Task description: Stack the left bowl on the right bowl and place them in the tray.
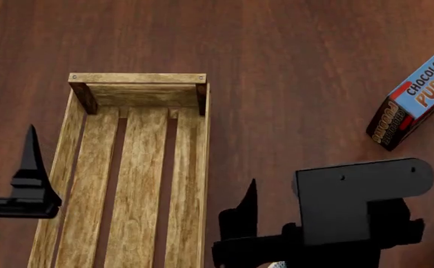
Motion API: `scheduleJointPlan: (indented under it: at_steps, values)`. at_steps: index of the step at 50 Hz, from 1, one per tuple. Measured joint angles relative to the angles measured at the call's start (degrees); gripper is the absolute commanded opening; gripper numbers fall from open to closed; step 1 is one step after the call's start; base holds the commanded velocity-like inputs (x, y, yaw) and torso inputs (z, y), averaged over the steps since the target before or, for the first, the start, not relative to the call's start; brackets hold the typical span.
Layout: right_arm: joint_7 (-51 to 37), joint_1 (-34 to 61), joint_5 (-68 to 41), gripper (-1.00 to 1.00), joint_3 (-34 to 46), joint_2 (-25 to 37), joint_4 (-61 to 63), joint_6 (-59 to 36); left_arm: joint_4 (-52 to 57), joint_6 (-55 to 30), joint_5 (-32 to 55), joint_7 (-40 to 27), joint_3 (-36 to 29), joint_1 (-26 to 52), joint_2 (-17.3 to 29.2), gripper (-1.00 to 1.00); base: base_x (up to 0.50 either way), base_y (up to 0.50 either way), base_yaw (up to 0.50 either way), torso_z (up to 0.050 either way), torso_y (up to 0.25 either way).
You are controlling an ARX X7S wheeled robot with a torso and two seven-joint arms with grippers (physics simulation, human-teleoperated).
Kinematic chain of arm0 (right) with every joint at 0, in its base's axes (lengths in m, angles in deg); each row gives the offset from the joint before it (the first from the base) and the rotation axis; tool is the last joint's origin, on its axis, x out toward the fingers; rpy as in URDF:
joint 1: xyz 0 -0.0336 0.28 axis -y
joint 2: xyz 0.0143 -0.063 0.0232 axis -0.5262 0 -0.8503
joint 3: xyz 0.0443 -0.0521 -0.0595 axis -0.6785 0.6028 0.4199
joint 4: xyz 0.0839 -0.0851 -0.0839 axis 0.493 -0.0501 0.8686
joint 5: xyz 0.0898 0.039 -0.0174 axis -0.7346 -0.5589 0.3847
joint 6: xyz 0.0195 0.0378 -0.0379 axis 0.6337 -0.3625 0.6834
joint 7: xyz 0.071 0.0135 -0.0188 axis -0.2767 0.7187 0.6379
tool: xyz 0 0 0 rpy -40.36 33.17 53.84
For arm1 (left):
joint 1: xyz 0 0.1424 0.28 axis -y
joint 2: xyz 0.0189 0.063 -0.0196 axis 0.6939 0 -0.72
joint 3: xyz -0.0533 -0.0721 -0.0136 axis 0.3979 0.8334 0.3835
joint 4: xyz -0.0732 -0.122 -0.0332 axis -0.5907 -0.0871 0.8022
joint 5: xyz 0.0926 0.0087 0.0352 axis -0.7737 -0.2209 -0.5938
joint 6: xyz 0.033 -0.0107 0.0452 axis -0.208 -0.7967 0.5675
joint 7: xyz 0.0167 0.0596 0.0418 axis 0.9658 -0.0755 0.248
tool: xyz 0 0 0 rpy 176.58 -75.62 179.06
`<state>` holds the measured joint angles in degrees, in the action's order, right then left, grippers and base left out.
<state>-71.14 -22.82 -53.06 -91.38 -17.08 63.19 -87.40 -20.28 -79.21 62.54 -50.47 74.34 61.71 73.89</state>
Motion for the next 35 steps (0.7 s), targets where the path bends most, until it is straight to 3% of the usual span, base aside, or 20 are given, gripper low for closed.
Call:
scheduleJointPlan:
  at_steps: [19, 35]
  values:
    - [-13.7, -1.3, -16.8, 1.00, 5.1, 4.2, -4.3, -0.5, -2.1, 0.0, 0.7, -0.2, 0.4, 1.4, 0.3, 1.00, 0.00, 0.00, 0.00, 0.000, 0.000]
    - [-16.3, -3.9, -21.7, 1.00, 8.4, 6.1, -5.5, 1.4, -2.2, -0.2, 0.8, -0.6, 0.3, 1.5, 0.7, 1.00, 0.00, 0.00, 0.00, 0.000, 0.000]
